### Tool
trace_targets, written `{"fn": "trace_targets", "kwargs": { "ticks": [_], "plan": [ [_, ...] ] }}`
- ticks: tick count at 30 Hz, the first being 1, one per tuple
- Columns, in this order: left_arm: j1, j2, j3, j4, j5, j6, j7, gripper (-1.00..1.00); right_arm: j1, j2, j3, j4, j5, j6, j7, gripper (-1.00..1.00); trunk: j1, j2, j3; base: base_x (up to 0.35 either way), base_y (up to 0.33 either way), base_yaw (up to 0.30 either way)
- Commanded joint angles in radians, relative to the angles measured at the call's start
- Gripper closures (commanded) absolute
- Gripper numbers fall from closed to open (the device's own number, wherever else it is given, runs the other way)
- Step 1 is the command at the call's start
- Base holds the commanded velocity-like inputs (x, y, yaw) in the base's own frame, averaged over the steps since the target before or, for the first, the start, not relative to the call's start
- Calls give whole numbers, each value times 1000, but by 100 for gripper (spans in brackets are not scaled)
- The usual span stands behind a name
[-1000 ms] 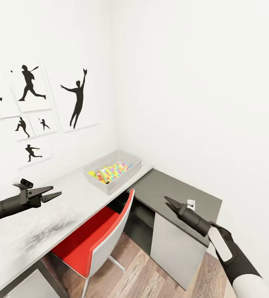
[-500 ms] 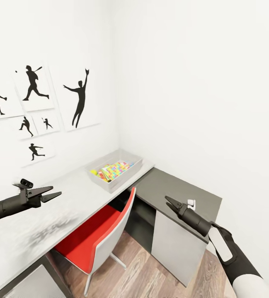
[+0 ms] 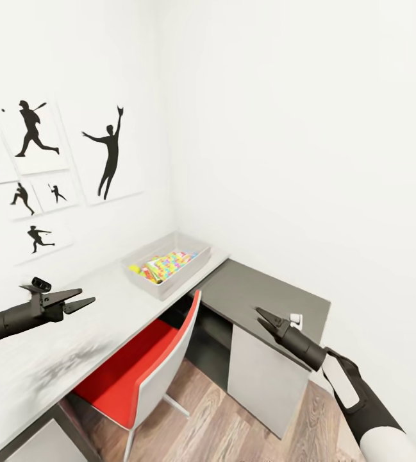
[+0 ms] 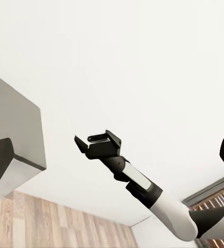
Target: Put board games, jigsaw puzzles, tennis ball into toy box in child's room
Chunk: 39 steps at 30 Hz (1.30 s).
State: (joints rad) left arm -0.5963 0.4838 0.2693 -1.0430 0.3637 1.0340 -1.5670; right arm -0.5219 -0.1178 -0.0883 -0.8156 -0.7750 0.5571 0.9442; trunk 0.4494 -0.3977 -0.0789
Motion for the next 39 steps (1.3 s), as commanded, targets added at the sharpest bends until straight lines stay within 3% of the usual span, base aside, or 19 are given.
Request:
{"fn": "trace_targets", "kwargs": {
  "ticks": [1,9,39],
  "plan": [
    [0,0,0,-1,0,11,-4,-100,-1,0,-4,5,-6,7,1,-100,1,-2,-2,0,99,-267],
    [0,0,0,-1,0,9,-4,-100,-1,0,-44,18,-5,8,2,-100,1,-2,-2,0,121,-275],
    [0,2,9,-1,0,8,-4,-100,-1,-2,-56,45,-7,7,2,-100,1,-2,9,-33,4,-279]
  ]
}}
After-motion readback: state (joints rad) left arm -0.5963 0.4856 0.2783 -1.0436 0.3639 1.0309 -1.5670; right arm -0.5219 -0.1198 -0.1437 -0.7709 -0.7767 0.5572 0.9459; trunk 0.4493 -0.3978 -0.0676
